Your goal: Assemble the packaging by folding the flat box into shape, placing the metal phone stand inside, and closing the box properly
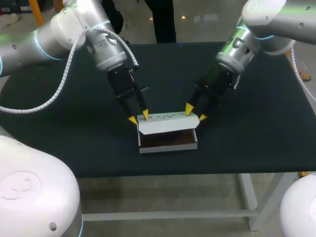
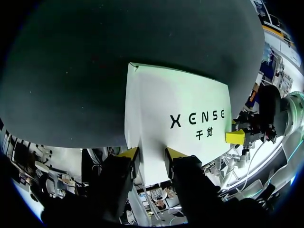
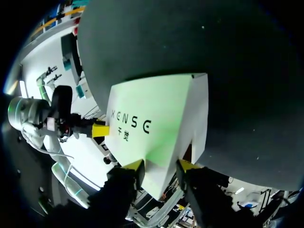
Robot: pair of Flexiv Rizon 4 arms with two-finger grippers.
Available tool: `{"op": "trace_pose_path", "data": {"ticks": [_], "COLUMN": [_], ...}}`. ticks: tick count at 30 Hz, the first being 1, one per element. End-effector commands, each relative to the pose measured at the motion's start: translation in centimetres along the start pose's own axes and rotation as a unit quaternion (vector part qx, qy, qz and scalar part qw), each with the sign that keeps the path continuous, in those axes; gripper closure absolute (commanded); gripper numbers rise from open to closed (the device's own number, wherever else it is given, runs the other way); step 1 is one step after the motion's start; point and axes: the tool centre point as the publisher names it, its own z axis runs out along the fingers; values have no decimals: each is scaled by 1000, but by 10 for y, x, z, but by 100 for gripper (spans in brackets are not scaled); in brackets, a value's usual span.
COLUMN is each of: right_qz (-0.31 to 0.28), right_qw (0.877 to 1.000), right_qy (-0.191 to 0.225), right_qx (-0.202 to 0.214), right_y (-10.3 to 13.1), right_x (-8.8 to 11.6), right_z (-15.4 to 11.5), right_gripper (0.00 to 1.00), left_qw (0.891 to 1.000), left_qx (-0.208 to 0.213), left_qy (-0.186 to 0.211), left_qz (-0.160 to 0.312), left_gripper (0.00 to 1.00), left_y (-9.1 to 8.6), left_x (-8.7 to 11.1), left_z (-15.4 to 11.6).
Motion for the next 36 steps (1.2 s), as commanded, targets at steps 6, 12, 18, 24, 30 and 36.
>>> {"op": "trace_pose_path", "data": {"ticks": [6,12,18,24,30,36], "right_qz": [0,0,1,0,0,0], "right_qw": [1000,1000,1000,1000,1000,1000], "right_qy": [-2,0,1,-2,-5,-6], "right_qx": [10,13,16,18,19,21], "right_y": [3,4,5,6,8,10], "right_x": [8,9,9,13,15,16], "right_z": [-1,-2,-3,-3,-3,-3], "right_gripper": [52,52,52,52,52,52], "left_qw": [1000,1000,1000,1000,1000,1000], "left_qx": [-7,-10,-15,-14,-14,-15], "left_qy": [0,2,6,10,12,12], "left_qz": [-4,-9,-13,-12,-9,-4], "left_gripper": [62,63,63,63,62,63], "left_y": [-3,-5,-7,-5,-6,-7], "left_x": [4,4,4,5,8,13], "left_z": [-4,-6,-9,-12,-13,-13]}}
